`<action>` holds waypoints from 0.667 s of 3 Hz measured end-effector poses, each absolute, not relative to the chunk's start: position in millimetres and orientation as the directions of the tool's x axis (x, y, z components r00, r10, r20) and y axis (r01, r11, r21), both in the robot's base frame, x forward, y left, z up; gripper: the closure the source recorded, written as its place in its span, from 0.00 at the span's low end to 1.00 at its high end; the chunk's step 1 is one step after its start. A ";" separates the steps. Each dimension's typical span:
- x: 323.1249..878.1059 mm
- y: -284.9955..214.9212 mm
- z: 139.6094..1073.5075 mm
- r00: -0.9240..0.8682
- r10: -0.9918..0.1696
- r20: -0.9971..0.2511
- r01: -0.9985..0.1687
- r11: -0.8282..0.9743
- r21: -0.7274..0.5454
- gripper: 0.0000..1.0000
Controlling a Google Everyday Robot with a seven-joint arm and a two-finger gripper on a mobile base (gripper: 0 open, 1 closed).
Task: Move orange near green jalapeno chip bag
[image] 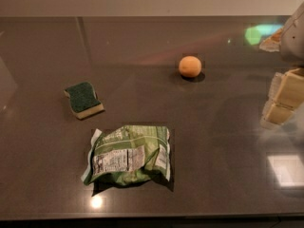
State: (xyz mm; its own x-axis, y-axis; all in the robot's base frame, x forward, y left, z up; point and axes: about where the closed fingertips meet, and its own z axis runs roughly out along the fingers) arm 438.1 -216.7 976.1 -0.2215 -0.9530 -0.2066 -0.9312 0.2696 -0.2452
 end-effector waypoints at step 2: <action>450.6 -212.3 976.4 -0.208 -0.950 -0.233 -0.929 0.266 -0.259 0.00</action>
Offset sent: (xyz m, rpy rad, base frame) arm 0.0326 0.0100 -0.0049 0.0598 -0.0320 0.0276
